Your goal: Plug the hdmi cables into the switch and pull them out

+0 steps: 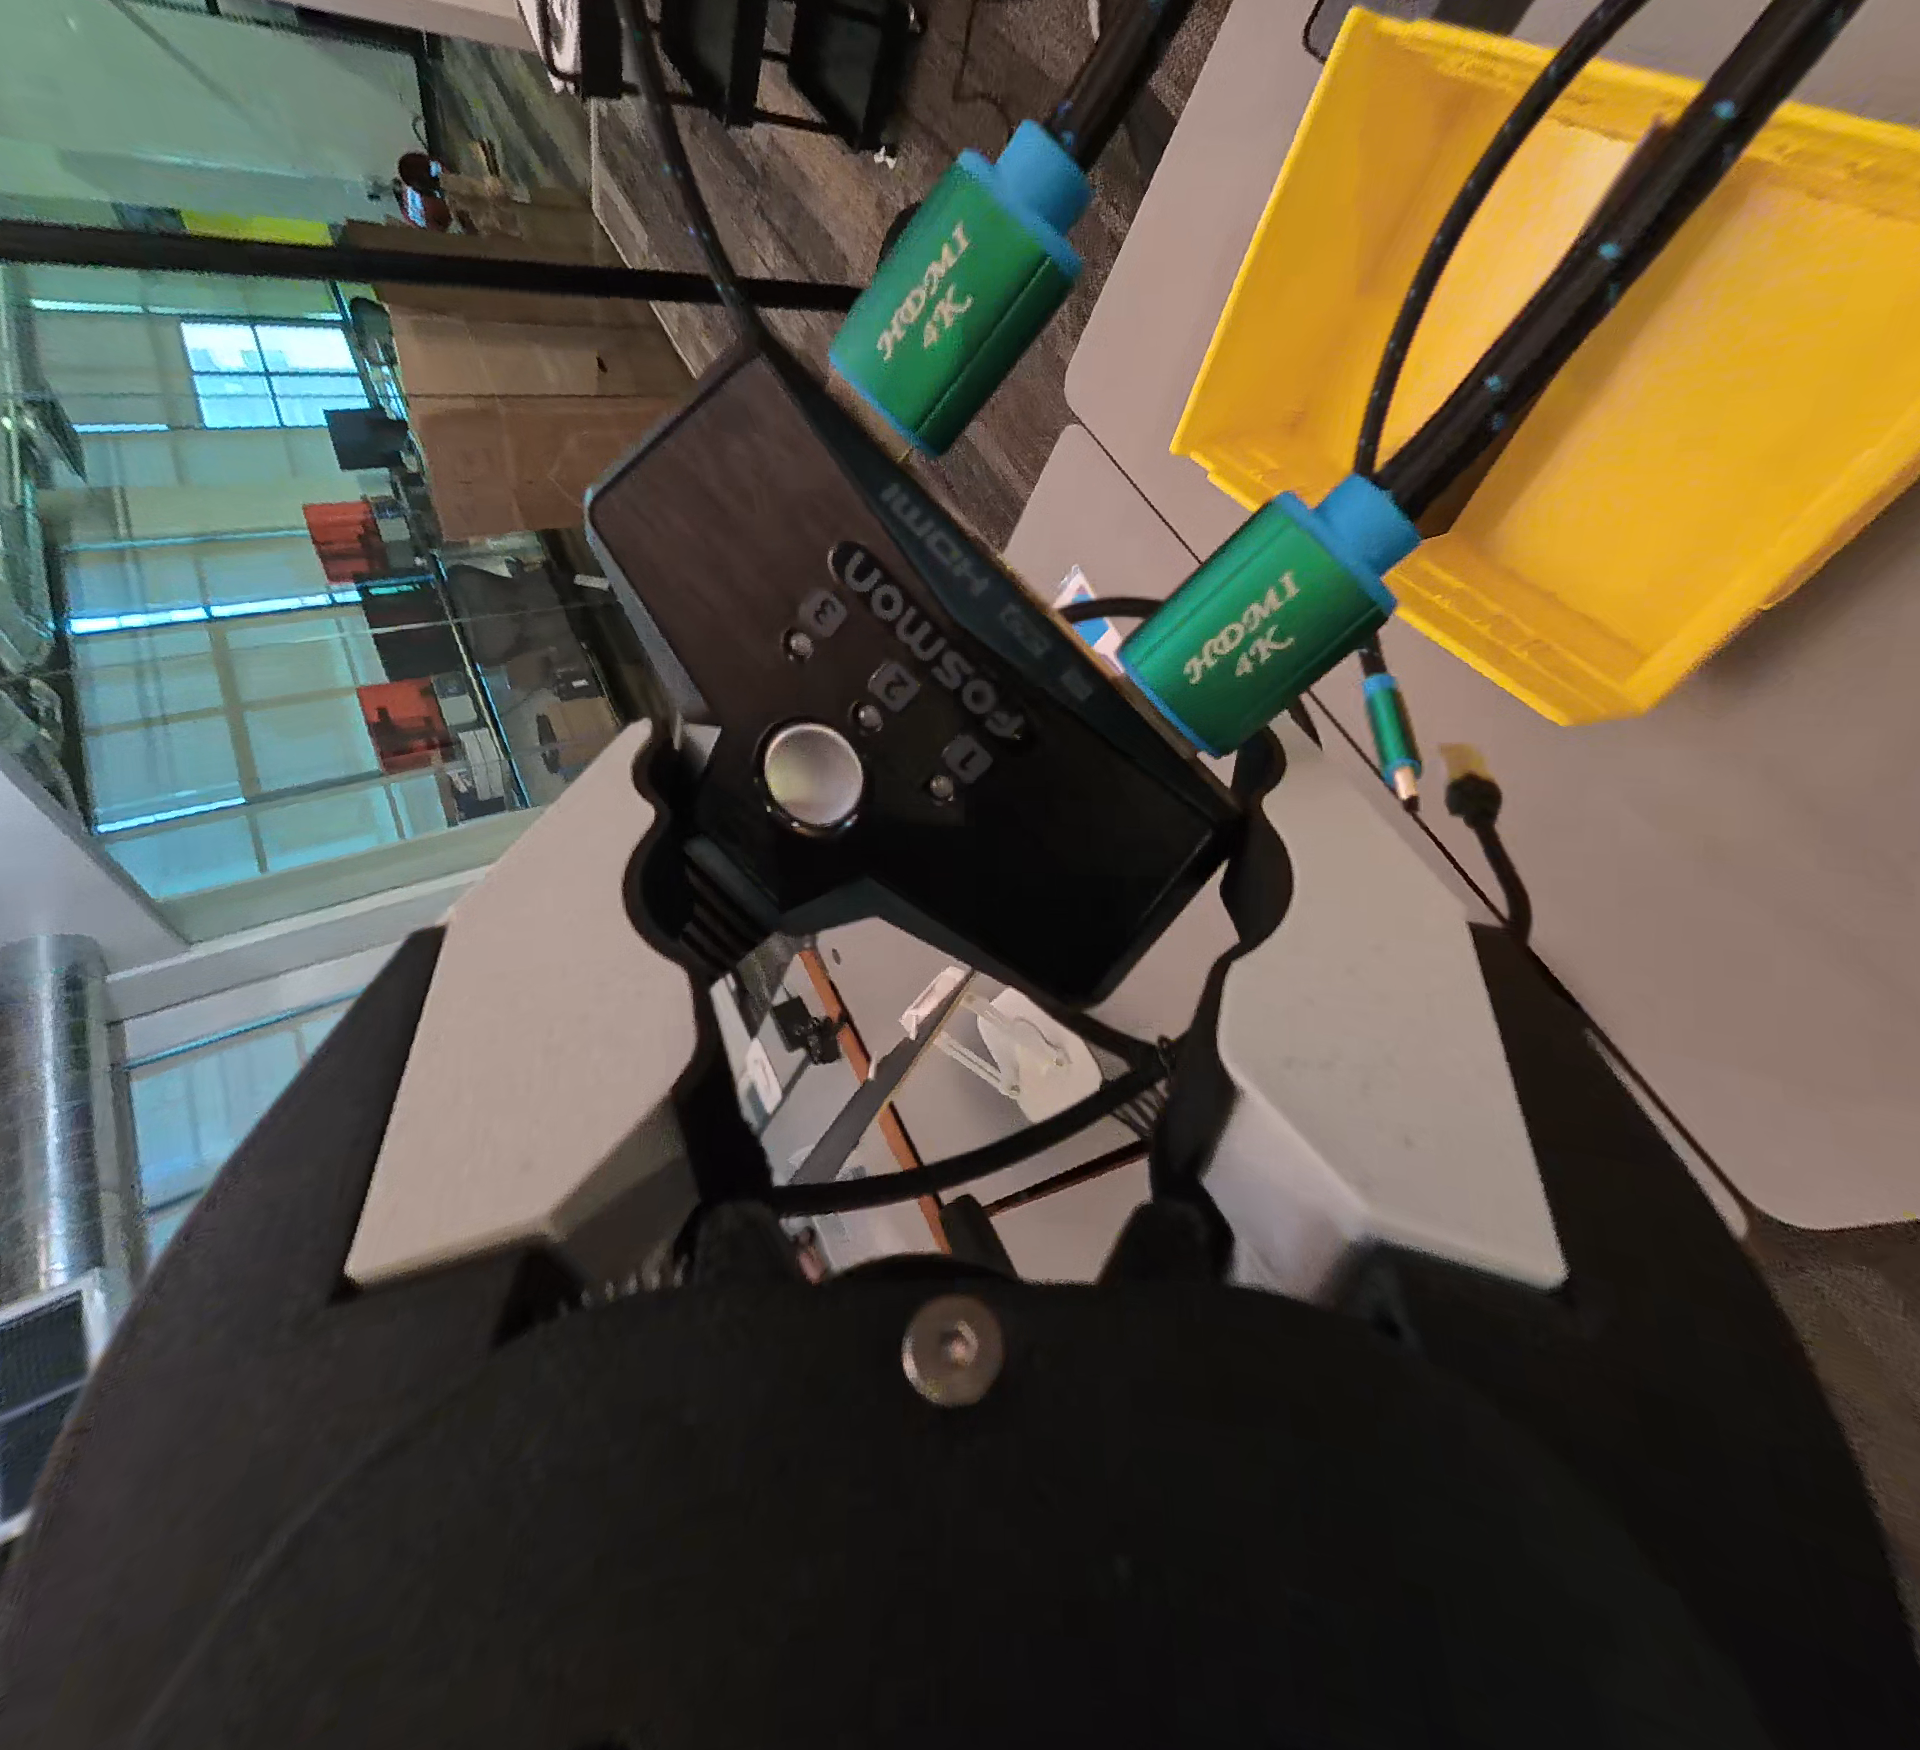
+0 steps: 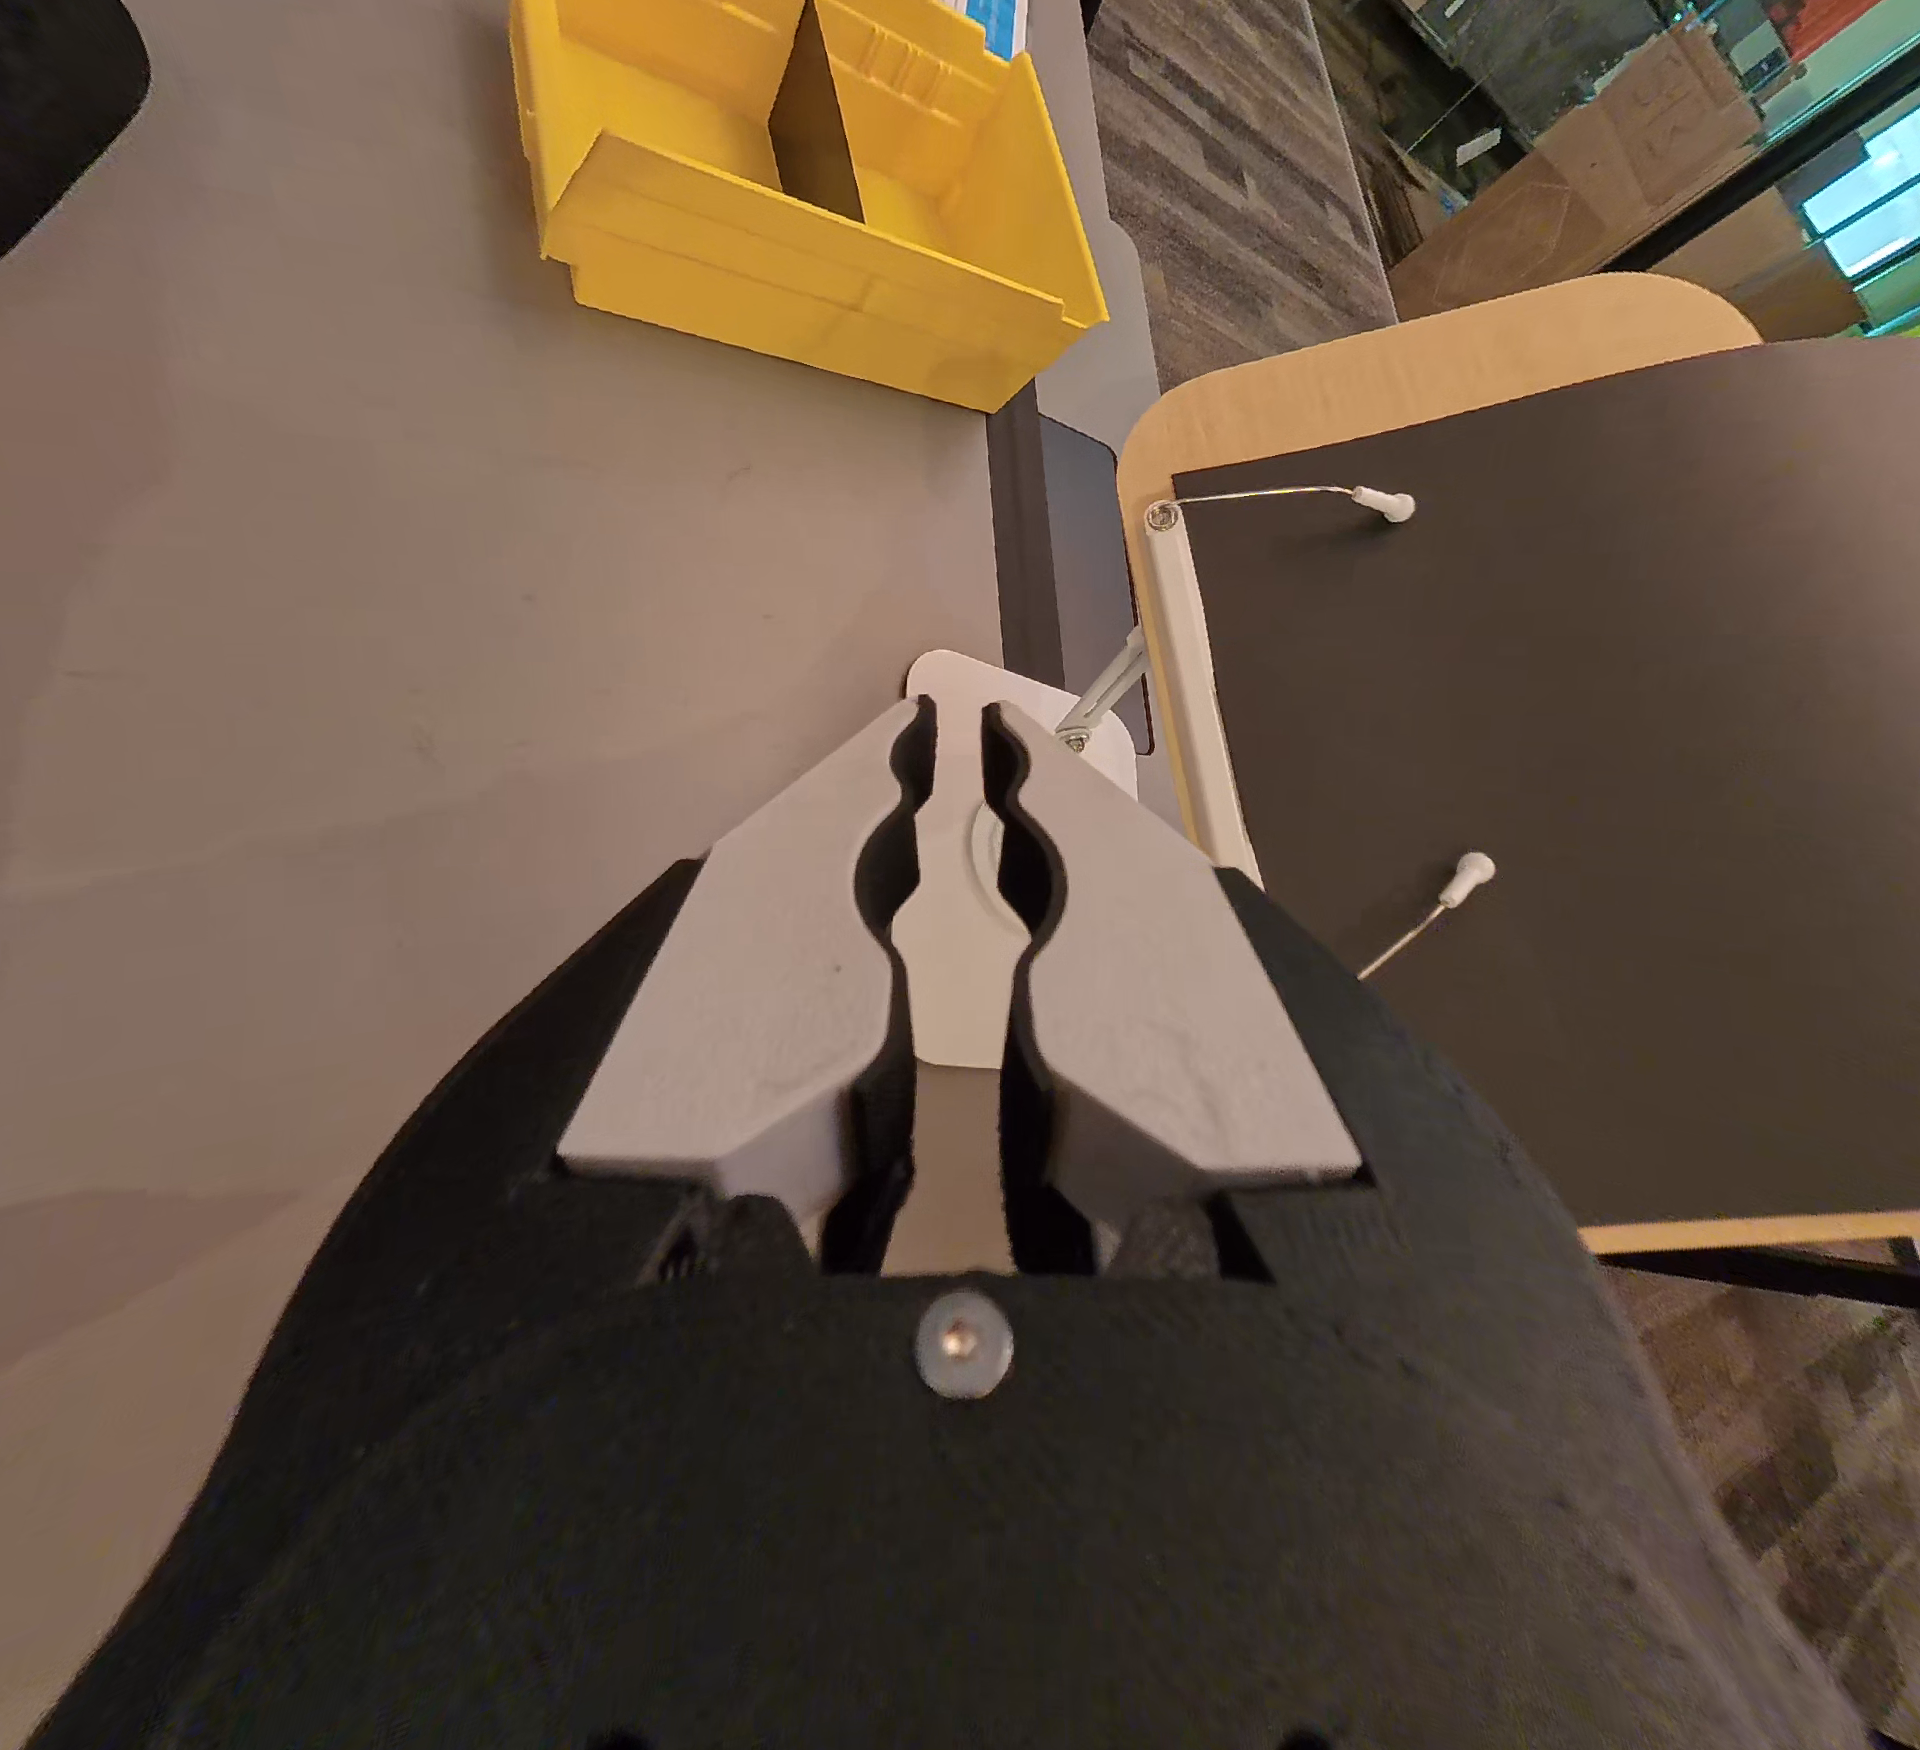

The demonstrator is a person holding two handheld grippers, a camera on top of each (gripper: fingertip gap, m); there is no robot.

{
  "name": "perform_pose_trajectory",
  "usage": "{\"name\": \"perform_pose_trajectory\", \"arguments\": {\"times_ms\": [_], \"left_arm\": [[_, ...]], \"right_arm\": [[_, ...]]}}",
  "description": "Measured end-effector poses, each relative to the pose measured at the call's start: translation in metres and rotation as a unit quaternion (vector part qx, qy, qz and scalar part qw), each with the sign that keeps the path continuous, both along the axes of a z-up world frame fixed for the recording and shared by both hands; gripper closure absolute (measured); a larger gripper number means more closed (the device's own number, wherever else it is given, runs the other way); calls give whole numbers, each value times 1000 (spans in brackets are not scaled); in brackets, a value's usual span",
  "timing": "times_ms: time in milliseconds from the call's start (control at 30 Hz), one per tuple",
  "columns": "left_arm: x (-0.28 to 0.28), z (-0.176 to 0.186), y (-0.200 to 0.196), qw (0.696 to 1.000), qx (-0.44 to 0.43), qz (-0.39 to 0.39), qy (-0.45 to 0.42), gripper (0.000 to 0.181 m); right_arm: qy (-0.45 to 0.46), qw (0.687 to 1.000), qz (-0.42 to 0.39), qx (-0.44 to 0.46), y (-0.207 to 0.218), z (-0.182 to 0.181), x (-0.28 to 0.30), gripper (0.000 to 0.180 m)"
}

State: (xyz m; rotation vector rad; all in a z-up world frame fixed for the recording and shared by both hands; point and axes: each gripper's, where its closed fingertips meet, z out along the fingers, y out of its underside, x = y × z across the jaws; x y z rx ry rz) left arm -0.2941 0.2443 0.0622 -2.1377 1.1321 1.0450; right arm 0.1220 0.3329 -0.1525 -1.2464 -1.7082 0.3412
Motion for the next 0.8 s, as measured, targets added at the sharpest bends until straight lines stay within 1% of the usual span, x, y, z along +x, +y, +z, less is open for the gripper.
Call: {"name": "perform_pose_trajectory", "arguments": {"times_ms": [167, 300, 367, 467, 567, 700, 800], "left_arm": [[53, 14, -17, 999, -16, -51, -1, 77], [113, 18, -30, 992, -33, -115, -38, 77], [147, 13, -35, 986, -49, -142, -66, 77], [195, -2, -37, 978, -79, -177, -80, 77], [245, -22, -40, 959, -117, -228, -123, 77], [294, -54, -37, 935, -170, -264, -165, 77], [323, -87, -34, 920, -205, -283, -180, 77]], "right_arm": [[9, 1000, -5, 4, -1, 6, 8, 173], [21, 1000, -13, 9, -1, 13, 18, 173], [29, 999, -18, 11, -1, 17, 24, 173], [42, 999, -28, 14, 0, 23, 36, 173], [56, 997, -45, 16, 2, 30, 51, 172], [86, 993, -79, 21, 5, 43, 77, 173], [110, 988, -101, 30, 5, 53, 99, 173]]}}
